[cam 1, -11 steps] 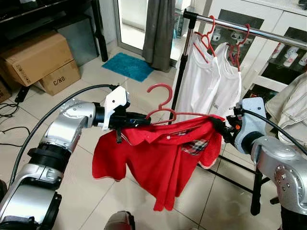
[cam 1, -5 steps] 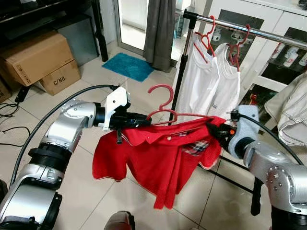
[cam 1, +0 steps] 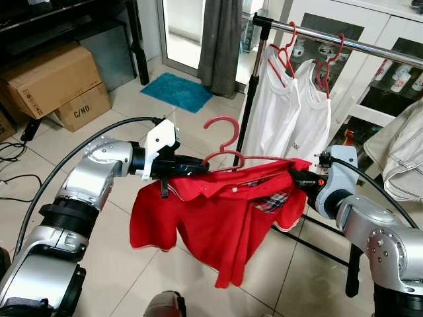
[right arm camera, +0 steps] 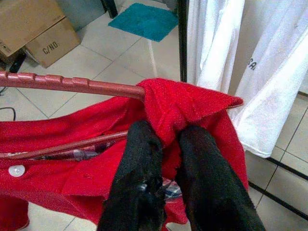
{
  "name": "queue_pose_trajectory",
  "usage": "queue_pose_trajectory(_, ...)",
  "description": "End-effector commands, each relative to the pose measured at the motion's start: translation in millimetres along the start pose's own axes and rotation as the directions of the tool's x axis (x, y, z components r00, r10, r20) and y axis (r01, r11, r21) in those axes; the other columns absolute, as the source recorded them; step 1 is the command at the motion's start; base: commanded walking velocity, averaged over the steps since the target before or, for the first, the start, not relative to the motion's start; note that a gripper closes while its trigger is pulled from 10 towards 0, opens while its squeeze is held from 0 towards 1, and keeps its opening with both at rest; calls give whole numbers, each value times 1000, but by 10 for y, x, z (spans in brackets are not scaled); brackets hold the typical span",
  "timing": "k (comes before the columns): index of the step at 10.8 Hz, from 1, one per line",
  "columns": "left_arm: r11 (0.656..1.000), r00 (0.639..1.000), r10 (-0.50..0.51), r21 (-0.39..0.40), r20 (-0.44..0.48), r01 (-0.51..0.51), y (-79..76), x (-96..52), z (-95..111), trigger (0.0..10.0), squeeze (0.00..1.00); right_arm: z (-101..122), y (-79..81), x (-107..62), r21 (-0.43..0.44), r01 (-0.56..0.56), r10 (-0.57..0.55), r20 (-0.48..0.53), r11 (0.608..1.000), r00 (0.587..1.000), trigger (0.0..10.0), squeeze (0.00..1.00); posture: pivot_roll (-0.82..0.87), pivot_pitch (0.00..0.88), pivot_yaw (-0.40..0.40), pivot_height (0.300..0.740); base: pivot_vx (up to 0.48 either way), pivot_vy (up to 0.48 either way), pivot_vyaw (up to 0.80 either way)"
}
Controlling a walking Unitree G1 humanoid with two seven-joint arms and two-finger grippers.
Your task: Hang hanger
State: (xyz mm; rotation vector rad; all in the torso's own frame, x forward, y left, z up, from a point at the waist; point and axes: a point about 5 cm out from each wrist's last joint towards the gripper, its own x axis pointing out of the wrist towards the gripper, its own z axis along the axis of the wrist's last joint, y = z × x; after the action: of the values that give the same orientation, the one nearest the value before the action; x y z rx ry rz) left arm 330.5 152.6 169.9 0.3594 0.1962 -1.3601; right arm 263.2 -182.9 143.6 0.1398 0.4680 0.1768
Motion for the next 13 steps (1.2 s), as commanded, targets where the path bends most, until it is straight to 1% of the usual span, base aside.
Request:
queue_pose_trajectory(1, 999, 1000, 15, 34, 18, -15, 31, -28, 75, 0, 0, -4, -33, 0, 5, 11, -11, 2, 1000, 1000, 0, 0, 35, 43, -11, 740, 0, 0, 0)
queue_pose_trajectory(3, 999, 999, 29, 41, -14, -28, 45, -25, 32, 0, 0, 42, -17, -6, 6, -2, 2, 30, 1000, 1000, 0, 0, 31, 45, -9, 740, 0, 0, 0)
queue_pose_trajectory(5, 998, 999, 37, 47, -26, -36, 51, -20, 20, 0, 0, 51, -7, -12, 8, -9, 9, 35, 1000, 999, 0, 0, 31, 45, -9, 740, 0, 0, 0)
queue_pose_trajectory(6, 998, 998, 43, 55, -49, -40, 57, -15, -4, 0, 0, 76, 11, -19, 12, -22, 21, 47, 1000, 999, 0, 0, 31, 45, -9, 740, 0, 0, 0)
queue_pose_trajectory(8, 997, 987, 49, 65, -152, -39, 57, 14, -117, 0, 0, 136, 60, -41, 10, -52, 51, 68, 999, 996, 0, 0, 27, 48, -7, 740, 0, 0, 0)
queue_pose_trajectory(9, 997, 982, 59, 67, -182, -47, 65, 32, -155, 0, 0, 156, 84, -47, 7, -64, 64, 74, 998, 995, 0, 0, 26, 48, -6, 740, 0, 0, 0)
queue_pose_trajectory(11, 994, 976, 86, 76, -201, -72, 94, 102, -172, 0, 0, 174, 149, -52, 2, -97, 96, 78, 995, 992, 0, 0, 26, 47, -6, 740, 0, 0, 0)
queue_pose_trajectory(12, 991, 976, 116, 86, -187, -101, 124, 160, -152, 0, 0, 168, 186, -53, 0, -111, 111, 73, 994, 991, 0, 0, 24, 47, -7, 740, 0, 0, 0)
queue_pose_trajectory(13, 991, 982, 113, 85, -153, -101, 134, 262, -102, 0, 0, 151, 220, -52, -1, -124, 123, 65, 992, 990, 0, 0, 24, 47, -7, 740, 0, 0, 0)
